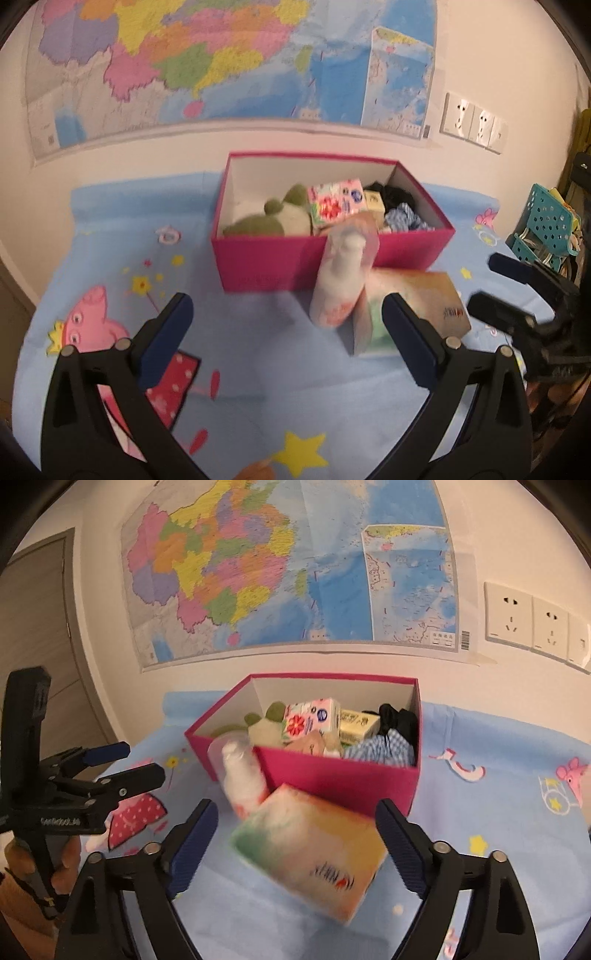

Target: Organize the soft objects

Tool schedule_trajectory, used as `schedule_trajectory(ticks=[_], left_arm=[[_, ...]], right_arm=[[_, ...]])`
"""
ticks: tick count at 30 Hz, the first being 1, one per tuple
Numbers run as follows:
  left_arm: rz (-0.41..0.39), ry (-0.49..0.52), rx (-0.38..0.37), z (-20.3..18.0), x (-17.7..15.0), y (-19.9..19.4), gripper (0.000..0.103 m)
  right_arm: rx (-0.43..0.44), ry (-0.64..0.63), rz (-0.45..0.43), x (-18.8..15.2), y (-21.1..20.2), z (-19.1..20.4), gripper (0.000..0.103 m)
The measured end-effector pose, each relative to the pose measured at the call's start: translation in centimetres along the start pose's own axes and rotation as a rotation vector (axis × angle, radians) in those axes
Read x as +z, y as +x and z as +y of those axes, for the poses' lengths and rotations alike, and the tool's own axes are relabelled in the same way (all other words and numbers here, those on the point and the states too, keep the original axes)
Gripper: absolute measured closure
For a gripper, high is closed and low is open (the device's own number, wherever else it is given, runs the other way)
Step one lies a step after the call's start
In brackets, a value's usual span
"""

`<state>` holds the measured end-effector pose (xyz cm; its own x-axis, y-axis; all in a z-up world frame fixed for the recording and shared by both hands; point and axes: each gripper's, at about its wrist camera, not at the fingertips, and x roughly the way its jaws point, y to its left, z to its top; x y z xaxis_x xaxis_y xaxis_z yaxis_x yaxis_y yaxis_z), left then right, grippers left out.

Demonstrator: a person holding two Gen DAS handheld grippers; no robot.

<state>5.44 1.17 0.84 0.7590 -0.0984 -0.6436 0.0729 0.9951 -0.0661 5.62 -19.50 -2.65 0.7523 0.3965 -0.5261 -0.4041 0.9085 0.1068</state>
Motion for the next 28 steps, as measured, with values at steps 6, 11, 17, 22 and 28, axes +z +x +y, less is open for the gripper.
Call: schedule_trajectory(ticks=[6,11,17,22,28], left_arm=[[0.056,-0.023,0.016,-0.3,-2.0,0.1,0.001],[0.070,-0.003,0.032,-1.0,-3.2,0.0,0.001],[0.069,0.017,0.034,-1.8,-4.0,-0.5,0.001],[0.070,0.014,0.055,-2.1,-4.6,-0.6,0.001],[0.085,0.016,0.053,-2.4,-5.0,-0.2,0.001]], right_arm=[[-0.027,0.034,0.025,-3.0,-1.0,0.6,0.002],[-0.027,0.051,0.059,-4.8,-1.4,1.2,0.002],[-0.024,0.050,0.060,-5.7,-1.7,2.2,0.002],[-0.024,0.044,0.063,-6.0,-1.6,2.6,0.002],[-0.043,0.045,0.084,-6.6,-1.6,2.0,0.002]])
